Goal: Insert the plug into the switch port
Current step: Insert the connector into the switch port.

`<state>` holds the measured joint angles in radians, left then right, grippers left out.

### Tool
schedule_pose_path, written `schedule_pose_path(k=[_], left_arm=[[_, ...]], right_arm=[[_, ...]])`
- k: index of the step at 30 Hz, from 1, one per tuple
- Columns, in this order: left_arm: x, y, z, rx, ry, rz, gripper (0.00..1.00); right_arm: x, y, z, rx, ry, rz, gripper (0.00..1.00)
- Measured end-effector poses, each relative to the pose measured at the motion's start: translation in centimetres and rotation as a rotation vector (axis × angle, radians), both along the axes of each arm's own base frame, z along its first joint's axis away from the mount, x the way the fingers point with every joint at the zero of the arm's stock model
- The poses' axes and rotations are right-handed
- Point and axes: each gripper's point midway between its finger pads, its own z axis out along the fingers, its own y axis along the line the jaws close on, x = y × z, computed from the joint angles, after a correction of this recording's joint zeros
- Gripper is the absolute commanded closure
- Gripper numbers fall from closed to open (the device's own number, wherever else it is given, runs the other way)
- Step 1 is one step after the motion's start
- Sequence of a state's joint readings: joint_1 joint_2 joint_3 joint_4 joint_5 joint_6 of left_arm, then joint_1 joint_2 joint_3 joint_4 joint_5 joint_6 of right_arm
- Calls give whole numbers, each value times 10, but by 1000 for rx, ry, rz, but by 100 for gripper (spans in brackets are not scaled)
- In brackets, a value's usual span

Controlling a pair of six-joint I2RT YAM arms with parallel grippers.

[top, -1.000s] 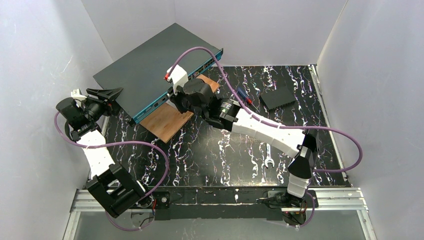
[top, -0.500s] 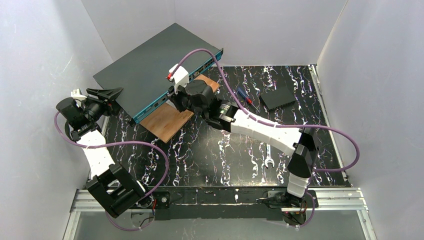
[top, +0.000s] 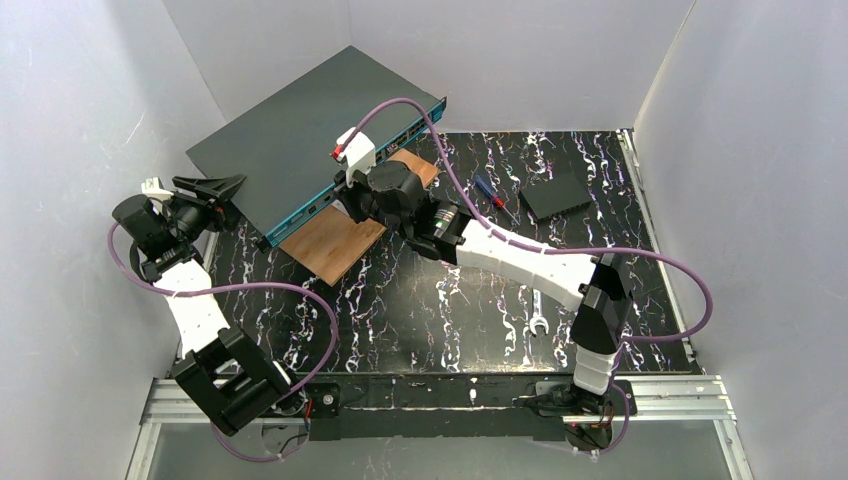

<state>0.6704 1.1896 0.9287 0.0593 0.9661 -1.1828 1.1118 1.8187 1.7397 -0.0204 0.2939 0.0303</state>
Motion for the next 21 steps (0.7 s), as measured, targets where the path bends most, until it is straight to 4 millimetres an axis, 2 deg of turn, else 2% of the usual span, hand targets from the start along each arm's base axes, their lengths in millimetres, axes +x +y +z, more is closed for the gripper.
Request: schedule_pose_path(k=[8, 12, 16, 19, 21], left_arm=[[-1, -1, 1, 0, -2, -7, 100], [-1, -1, 1, 1, -3, -7, 100], [-1, -1, 1, 2, -4, -8, 100], [-1, -1, 1, 2, -4, -8, 100], [-1, -1, 1, 3, -4, -8, 100]], right_arm=[[-3, -4, 0, 48, -4, -5, 63], [-10, -9, 0, 62, 2, 15, 59], [-12, -21, 9, 85, 1, 6, 57], [-12, -26, 15, 103, -3, 0, 64], [-12, -28, 16, 109, -4, -4, 73]])
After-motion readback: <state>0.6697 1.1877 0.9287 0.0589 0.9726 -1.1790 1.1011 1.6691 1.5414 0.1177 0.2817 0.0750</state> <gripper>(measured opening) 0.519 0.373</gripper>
